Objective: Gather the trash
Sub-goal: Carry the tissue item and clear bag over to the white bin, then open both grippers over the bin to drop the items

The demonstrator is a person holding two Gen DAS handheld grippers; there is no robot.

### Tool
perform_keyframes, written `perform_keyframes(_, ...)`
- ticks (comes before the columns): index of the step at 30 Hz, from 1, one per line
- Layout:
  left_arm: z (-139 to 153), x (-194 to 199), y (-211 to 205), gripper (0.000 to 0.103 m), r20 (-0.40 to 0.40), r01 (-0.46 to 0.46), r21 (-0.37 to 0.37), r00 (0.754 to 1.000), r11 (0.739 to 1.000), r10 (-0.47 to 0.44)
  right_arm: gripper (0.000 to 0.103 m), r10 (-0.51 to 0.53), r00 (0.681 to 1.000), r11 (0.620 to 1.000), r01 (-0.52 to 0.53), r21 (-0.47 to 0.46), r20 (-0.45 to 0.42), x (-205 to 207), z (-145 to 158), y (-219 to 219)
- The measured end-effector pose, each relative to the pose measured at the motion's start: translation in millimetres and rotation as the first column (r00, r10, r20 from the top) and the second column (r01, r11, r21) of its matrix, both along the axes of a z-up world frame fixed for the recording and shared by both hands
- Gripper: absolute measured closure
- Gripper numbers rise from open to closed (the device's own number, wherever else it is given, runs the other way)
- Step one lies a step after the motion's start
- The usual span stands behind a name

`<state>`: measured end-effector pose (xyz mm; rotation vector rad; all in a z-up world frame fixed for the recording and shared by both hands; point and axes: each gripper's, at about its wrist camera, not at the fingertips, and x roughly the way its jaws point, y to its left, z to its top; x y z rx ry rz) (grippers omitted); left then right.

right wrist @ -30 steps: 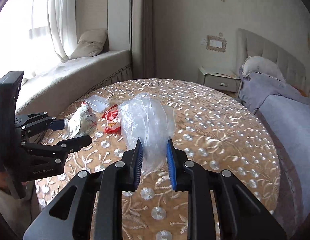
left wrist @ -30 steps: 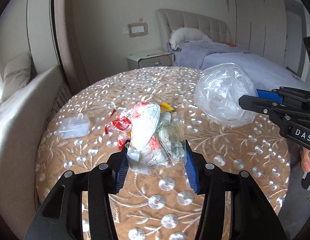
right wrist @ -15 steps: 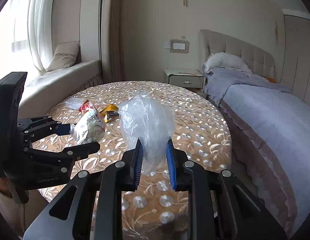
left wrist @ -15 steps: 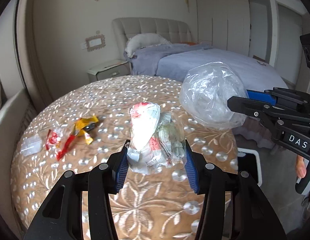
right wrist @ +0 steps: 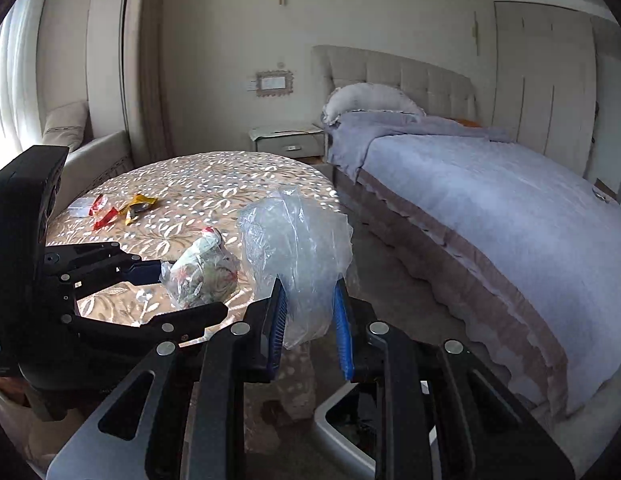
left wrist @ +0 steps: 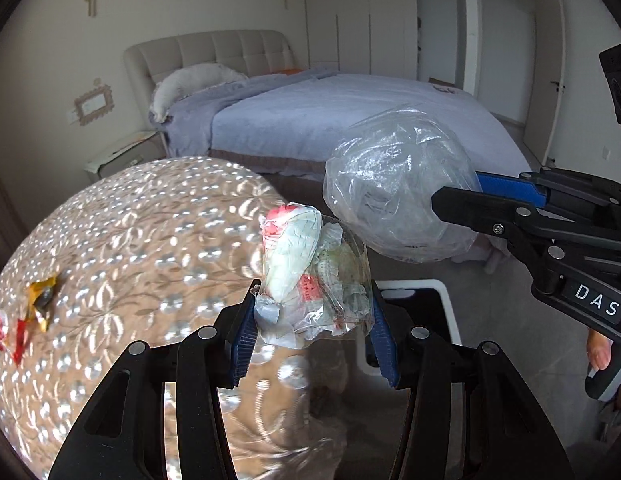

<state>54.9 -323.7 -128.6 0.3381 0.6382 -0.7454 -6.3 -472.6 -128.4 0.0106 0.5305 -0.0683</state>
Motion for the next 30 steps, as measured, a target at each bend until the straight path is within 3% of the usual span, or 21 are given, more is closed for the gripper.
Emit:
perform_keyframes(15,-63,-1,-112,0.054,-0.104,0.187,0.121,0.979,0.975,-0.175,0.079,-0.207,0.973,0.978,0.209,0.012,-0.103,-13,-59,-74)
perform_keyframes(23,-100,8,-145,0.054,-0.166,0.219,0.178,0.968,0.959,-0.19,0.079,-0.231,0.955,0.969,0.242,0.042,-0.186,3,-97,-104)
perform_keyframes(28,-125,20,-163,0.053,-0.218,0.239,0.221,0.957,0.946,-0.19,0.079,-0.224,0.941,0.96,0.259,0.111,-0.253,18,-122,-126)
perform_keyframes(30,-138,24,-171,0.042,-0.251,0.258,0.242,0.948,0.935,-0.196,0.079,-0.212,0.936,0.955,0.259,0.144,-0.281,23,-132,-134)
